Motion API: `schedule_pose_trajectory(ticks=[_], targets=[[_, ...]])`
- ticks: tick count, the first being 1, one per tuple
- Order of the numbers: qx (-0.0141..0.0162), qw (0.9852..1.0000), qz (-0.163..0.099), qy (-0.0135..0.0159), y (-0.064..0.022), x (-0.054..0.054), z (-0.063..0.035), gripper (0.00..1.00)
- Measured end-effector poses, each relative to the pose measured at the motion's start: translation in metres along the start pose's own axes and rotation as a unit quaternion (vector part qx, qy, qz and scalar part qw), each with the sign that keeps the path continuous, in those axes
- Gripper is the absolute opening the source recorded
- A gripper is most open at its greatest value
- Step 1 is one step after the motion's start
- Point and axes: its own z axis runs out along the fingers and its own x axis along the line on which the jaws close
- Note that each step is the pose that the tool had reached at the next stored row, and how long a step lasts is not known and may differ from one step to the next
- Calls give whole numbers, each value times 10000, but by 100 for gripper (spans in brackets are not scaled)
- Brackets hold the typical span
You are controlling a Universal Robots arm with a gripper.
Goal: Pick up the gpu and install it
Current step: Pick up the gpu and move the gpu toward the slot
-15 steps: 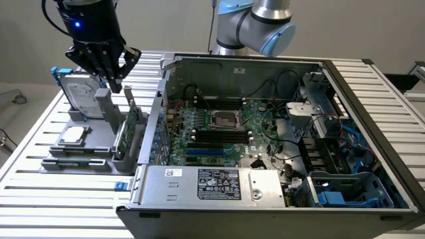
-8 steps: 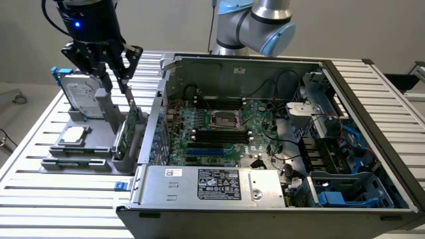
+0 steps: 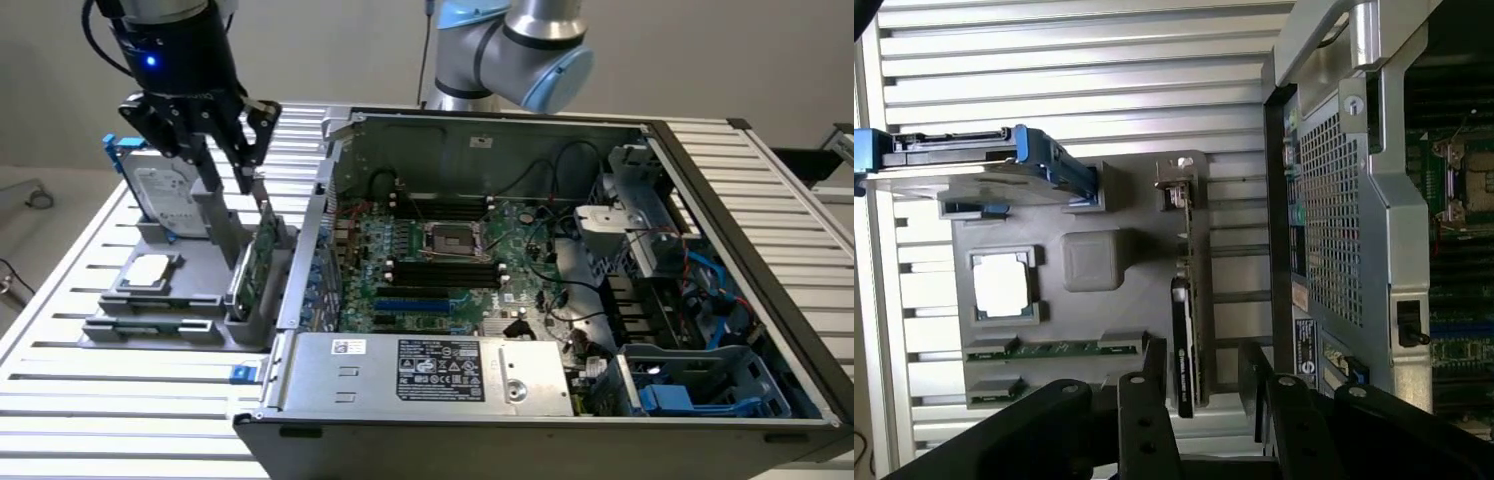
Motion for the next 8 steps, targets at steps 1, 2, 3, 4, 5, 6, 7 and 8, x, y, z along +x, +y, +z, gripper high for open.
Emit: schedule_pose_trajectory(ticks=[1,2,3,4,5,6,7,8], targets=[[0,10000,-2,0,-1,8,18,42],[0,10000,-5,0,-3,14,36,42],[0,10000,-8,0,-4,20,55,42],[0,10000,-10,1,-6,26,73,42],[0,10000,-15,1,-8,29,91,42],[0,10000,-22,1,-10,32,109,42],[0,10000,-29,1,-12,34,126,42],[0,10000,-39,2,-15,35,145,42]])
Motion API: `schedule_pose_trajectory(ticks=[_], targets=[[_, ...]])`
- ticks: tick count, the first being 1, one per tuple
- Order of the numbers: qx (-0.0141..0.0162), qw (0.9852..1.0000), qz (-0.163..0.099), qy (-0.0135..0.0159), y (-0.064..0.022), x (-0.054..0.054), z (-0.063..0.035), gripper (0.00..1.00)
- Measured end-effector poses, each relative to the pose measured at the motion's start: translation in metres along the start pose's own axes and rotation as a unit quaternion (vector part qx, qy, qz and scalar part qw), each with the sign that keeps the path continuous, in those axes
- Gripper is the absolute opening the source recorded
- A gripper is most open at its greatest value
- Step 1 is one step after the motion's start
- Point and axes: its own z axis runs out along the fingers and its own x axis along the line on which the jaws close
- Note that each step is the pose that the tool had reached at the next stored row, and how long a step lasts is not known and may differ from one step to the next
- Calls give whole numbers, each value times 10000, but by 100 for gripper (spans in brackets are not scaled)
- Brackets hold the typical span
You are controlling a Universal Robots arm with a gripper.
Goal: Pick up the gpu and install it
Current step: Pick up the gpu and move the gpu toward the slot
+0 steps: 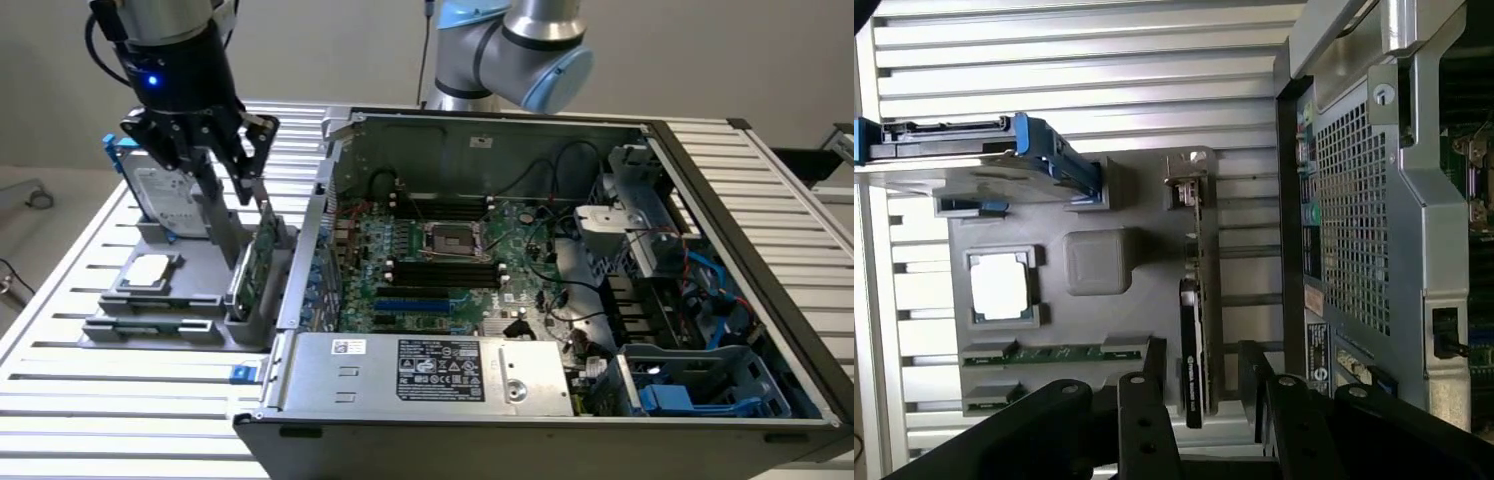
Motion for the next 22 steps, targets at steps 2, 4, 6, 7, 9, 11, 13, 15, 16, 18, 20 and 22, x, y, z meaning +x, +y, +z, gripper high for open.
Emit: schedule_pose_trajectory(ticks=[2,4,6,7,9,11,13,15,16,18,20,22], targets=[[0,10000,-24,1,-4,2,36,42],[1,10000,-62,3,-9,2,73,42],[1,9999,-100,5,-12,2,109,42],[1,9999,-118,6,-14,2,127,42],[2,9999,-154,7,-18,3,163,42],[2,9998,-186,9,-21,5,199,42],[2,9998,-208,10,-25,9,235,42],[2,9998,-211,10,-27,18,272,42],[2,9998,-211,10,-29,23,291,42],[2,9998,-212,10,-31,32,327,42],[2,9998,-212,10,-34,38,363,42],[2,9998,-212,10,-36,40,398,42]])
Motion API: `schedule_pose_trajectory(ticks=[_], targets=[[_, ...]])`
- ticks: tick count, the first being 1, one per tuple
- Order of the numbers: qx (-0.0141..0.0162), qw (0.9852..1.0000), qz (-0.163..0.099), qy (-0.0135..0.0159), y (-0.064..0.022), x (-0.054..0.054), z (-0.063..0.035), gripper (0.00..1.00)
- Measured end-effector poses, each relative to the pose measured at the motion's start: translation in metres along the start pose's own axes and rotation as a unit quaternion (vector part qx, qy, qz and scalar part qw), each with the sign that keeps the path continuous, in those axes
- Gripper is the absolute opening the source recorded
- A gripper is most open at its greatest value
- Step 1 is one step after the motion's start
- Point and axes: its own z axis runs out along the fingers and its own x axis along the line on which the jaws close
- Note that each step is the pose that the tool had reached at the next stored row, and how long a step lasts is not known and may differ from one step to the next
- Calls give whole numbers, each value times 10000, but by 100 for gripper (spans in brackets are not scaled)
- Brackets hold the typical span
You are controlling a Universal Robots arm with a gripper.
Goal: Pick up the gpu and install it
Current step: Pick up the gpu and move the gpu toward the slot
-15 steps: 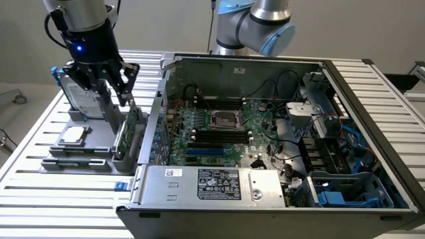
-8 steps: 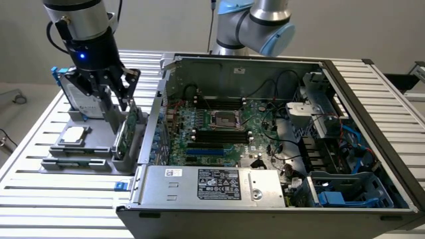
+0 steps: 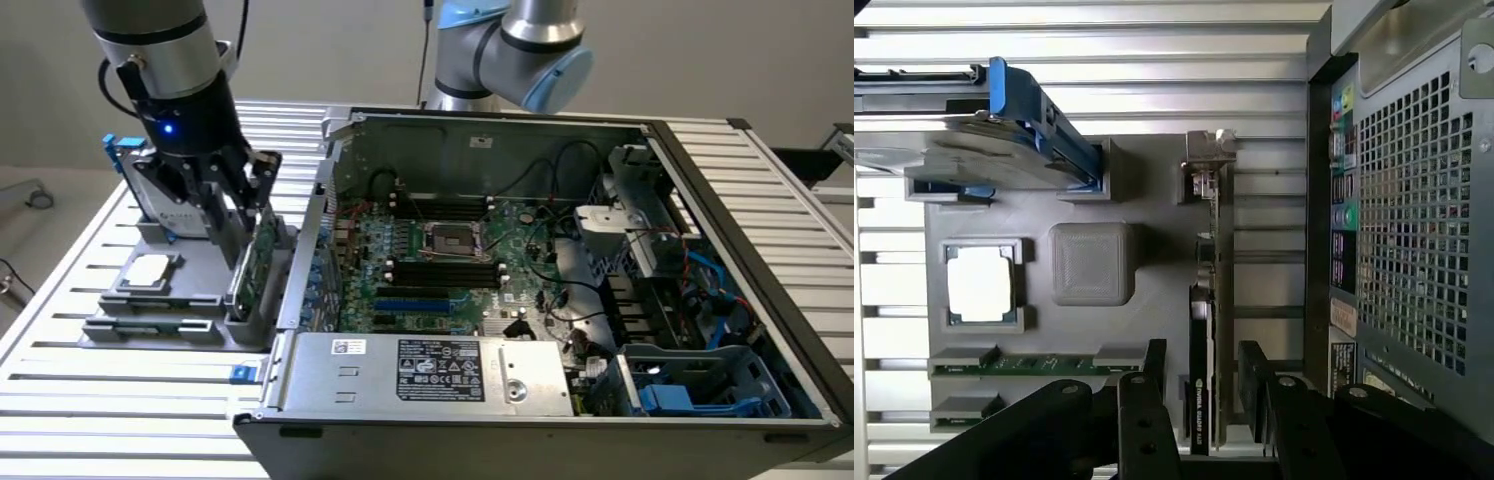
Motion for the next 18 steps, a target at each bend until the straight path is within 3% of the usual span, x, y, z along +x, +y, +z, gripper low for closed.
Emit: schedule_pose_trajectory(ticks=[18], targets=[[1,10000,0,-1,-18,-2,328,42]])
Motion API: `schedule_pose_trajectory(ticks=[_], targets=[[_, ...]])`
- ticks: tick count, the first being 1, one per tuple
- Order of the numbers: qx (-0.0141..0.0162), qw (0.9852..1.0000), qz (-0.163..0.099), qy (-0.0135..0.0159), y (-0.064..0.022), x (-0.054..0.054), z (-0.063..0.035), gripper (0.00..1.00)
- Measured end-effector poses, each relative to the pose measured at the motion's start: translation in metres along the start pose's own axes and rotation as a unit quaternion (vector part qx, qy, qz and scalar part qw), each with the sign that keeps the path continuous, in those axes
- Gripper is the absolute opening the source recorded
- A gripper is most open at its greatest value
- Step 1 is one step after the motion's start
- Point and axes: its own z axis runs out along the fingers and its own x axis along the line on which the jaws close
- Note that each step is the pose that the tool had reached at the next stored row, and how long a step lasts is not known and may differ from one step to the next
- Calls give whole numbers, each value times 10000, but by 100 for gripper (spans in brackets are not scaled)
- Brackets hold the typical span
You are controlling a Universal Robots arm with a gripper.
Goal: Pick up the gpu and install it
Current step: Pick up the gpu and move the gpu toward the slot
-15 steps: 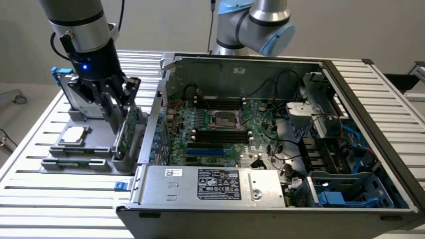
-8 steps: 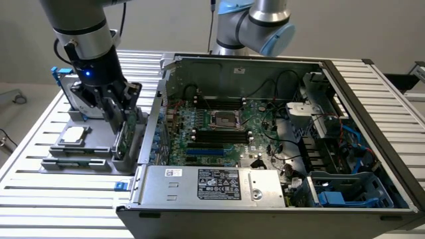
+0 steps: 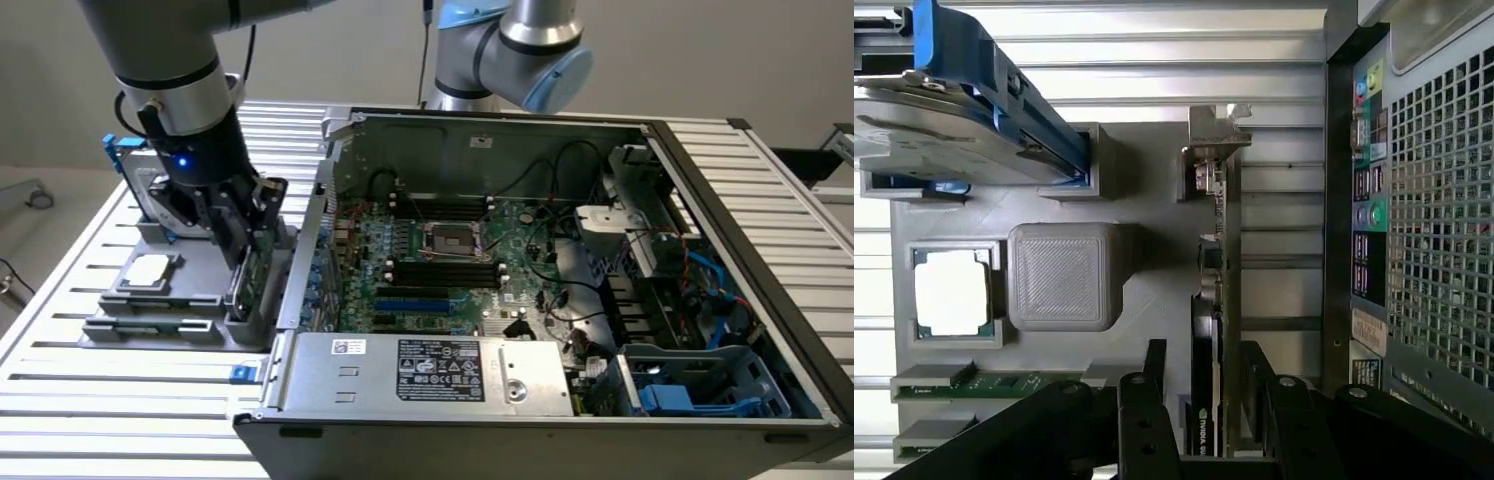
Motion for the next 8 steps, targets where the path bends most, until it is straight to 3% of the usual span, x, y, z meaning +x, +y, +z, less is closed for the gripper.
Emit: schedule_pose_trajectory(ticks=[8], targets=[[4,10000,0,-5,-12,-2,145,42]])
